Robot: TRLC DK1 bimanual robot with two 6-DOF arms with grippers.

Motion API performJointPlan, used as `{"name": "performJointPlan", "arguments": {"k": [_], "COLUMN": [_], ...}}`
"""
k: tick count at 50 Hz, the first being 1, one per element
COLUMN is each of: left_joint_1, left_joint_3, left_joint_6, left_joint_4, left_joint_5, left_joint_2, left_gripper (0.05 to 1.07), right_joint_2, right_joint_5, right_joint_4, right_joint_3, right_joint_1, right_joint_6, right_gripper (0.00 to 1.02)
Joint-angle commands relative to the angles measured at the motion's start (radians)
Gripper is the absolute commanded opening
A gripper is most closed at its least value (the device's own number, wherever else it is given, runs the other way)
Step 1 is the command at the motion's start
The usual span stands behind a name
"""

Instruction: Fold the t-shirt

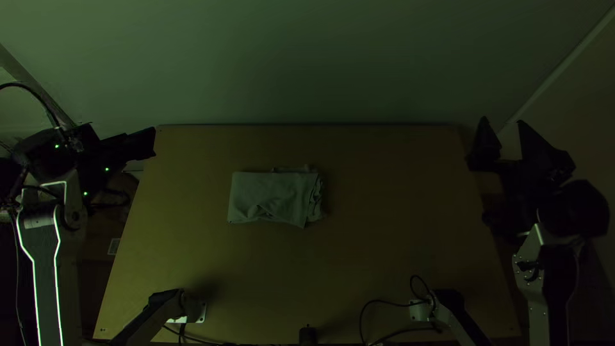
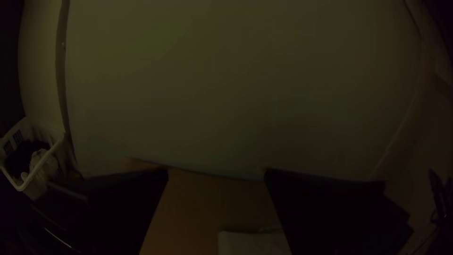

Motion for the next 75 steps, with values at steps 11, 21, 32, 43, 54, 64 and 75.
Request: {"name": "performJointPlan", "arguments": {"k": [11,21,32,43,54,64,75], "left_joint_1": [0.164,0.223,0.233,0.231,0.231,0.233,0.231], "left_joint_3": [-0.308,-0.536,-0.746,-0.935,-1.118,-1.214,-1.314], "left_joint_6": [0.026,0.023,0.026,0.043,0.076,0.086,0.095], "left_joint_4": [0.226,0.354,0.446,0.532,0.571,0.588,0.588], "left_joint_5": [0.004,0.003,-0.006,-0.006,-0.006,-0.020,-0.023], "left_joint_2": [-0.321,-0.517,-0.675,-0.799,-0.956,-0.977,-0.979], "left_gripper": [1.03,1.03,1.03,1.03,1.03,1.03,1.03], "right_joint_2": [-0.241,-0.401,-0.514,-0.629,-0.773,-0.780,-0.780], "right_joint_5": [-0.005,-0.005,-0.003,-0.003,-0.003,0.006,0.006], "right_joint_4": [0.152,0.247,0.285,0.402,0.426,0.422,0.425], "right_joint_3": [-0.208,-0.363,-0.509,-0.711,-0.888,-0.978,-1.100], "right_joint_1": [-0.012,-0.006,-0.007,-0.012,-0.012,-0.029,-0.032], "right_joint_6": [-0.083,-0.135,-0.144,-0.144,-0.143,-0.128,-0.077], "right_gripper": [0.98,0.98,0.98,0.98,0.98,0.98,0.98]}}
